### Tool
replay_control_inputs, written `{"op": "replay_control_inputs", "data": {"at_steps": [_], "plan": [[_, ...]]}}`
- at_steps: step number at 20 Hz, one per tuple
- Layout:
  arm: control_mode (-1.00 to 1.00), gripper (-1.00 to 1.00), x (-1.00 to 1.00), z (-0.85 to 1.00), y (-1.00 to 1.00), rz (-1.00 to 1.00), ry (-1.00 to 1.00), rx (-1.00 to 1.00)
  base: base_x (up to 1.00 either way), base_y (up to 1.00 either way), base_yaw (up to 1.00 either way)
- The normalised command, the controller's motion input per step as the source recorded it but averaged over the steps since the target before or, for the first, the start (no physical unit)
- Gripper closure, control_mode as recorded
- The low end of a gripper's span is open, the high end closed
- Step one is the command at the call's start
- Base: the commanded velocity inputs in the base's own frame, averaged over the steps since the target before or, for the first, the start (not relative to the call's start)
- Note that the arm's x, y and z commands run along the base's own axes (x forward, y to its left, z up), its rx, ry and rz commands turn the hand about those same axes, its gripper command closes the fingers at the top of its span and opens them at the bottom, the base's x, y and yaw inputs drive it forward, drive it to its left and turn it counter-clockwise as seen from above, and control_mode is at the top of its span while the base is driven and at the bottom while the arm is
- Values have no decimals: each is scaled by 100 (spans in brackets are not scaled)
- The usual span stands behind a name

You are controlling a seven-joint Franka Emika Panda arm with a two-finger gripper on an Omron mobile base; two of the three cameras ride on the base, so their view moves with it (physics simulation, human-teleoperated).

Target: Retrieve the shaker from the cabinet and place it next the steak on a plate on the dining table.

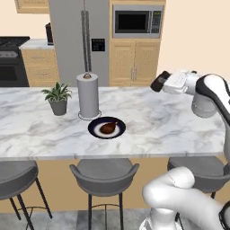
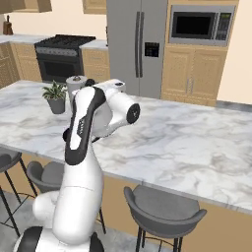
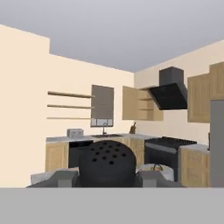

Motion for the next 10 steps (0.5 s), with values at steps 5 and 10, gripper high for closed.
{"op": "replay_control_inputs", "data": {"at_steps": [5,10], "plan": [[-100,100,30,-43,0,46,14,-9,0,0,0],[-100,100,21,-42,0,33,11,-17,0,0,0]]}}
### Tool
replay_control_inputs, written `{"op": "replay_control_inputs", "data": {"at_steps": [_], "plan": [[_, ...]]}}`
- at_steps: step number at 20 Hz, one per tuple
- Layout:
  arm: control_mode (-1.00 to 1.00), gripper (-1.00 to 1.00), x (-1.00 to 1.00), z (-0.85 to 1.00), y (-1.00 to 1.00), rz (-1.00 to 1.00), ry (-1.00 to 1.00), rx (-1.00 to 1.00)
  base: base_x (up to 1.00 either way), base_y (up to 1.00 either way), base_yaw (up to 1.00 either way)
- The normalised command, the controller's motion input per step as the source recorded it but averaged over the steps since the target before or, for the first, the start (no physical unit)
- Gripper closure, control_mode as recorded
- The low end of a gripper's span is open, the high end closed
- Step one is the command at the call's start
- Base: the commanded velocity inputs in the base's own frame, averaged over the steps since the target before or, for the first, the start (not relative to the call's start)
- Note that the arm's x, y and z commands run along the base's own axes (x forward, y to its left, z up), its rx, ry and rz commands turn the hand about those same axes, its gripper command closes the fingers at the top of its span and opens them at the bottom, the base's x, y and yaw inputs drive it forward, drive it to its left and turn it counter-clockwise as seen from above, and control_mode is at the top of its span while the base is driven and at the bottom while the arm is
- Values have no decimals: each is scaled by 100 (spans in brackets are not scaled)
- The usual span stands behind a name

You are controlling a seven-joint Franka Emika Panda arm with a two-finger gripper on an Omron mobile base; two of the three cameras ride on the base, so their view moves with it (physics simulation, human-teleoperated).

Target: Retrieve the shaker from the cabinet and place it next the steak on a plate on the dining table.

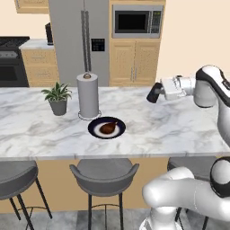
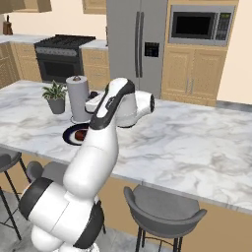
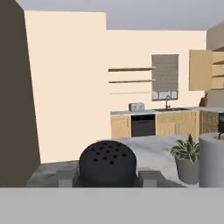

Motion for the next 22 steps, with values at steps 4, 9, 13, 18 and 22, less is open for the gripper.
{"op": "replay_control_inputs", "data": {"at_steps": [4,9,13,18,22], "plan": [[-100,100,19,-41,0,27,1,-20,0,0,0],[-100,100,12,-43,0,12,2,-29,0,0,0],[-100,100,2,-35,2,10,-12,-21,0,0,0],[-100,100,0,-29,0,1,-21,-1,0,0,0],[-100,100,0,-28,0,0,-10,2,0,0,0]]}}
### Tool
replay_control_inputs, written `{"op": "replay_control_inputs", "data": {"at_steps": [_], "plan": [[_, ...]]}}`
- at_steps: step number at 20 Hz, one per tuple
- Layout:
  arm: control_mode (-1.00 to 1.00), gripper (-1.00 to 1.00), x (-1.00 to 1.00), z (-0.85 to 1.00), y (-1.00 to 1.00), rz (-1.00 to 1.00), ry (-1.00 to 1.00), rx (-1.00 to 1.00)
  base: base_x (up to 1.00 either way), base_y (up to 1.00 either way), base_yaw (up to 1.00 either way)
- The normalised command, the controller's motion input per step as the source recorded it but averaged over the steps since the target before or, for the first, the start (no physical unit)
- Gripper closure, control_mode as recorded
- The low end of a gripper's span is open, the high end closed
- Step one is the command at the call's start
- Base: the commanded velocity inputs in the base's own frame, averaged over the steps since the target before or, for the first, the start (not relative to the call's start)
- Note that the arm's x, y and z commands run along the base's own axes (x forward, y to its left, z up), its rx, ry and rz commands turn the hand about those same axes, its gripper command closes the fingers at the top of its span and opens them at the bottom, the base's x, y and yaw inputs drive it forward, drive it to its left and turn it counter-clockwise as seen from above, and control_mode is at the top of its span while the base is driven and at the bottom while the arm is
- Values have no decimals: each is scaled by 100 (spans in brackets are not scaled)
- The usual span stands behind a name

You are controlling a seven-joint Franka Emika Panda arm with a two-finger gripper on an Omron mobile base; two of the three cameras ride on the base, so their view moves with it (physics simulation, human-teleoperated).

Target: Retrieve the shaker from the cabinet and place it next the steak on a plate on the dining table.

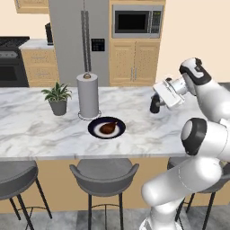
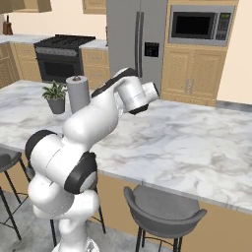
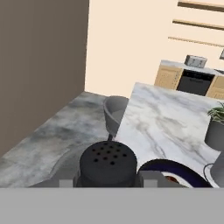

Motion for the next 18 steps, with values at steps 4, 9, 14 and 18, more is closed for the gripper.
{"op": "replay_control_inputs", "data": {"at_steps": [4,9,14,18], "plan": [[-100,100,0,-33,1,-2,-3,12,0,0,0],[-100,100,7,-23,7,-13,-1,1,0,0,0],[-100,100,16,-24,13,-13,1,-1,0,0,0],[-100,100,17,-19,8,-12,0,-5,0,0,0]]}}
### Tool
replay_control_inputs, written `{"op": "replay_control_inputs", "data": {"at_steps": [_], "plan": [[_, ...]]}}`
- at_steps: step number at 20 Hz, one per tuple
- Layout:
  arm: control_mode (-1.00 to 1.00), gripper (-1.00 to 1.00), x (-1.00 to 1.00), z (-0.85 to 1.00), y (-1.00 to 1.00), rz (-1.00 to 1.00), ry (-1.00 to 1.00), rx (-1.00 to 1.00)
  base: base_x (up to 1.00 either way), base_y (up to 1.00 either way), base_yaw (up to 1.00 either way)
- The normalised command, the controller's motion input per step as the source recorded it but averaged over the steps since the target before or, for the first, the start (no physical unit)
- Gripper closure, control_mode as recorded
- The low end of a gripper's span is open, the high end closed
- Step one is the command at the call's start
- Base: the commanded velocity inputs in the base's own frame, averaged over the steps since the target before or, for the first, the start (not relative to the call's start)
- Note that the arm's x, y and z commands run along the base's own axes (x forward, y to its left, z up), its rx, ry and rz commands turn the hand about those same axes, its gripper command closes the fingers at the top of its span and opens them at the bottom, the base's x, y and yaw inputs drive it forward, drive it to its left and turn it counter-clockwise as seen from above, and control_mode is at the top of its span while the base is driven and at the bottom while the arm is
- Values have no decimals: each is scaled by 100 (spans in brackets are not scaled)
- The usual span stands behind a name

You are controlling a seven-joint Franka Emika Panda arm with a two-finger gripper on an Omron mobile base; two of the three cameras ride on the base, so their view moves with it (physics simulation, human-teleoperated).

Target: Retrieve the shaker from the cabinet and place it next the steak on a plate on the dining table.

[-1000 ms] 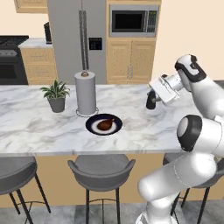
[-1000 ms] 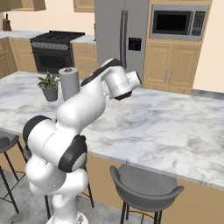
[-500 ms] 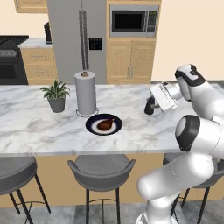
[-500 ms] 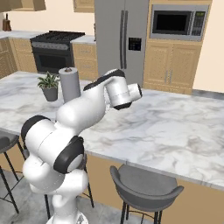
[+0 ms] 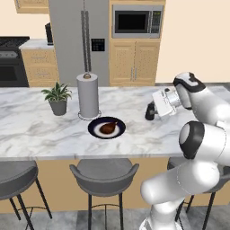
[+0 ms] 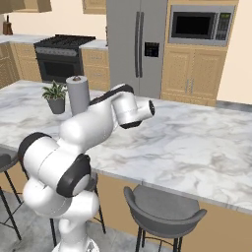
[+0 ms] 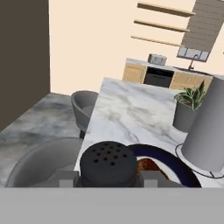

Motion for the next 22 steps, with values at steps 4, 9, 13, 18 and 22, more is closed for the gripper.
{"op": "replay_control_inputs", "data": {"at_steps": [4,9,13,18,22], "plan": [[-100,100,21,-23,6,-10,1,-5,0,0,0],[-100,100,14,-22,0,-3,3,-1,0,0,0],[-100,100,7,-27,0,0,8,0,0,0,0],[-100,100,0,-22,0,1,12,0,0,0,0],[-100,100,0,-18,0,5,13,0,0,0,0]]}}
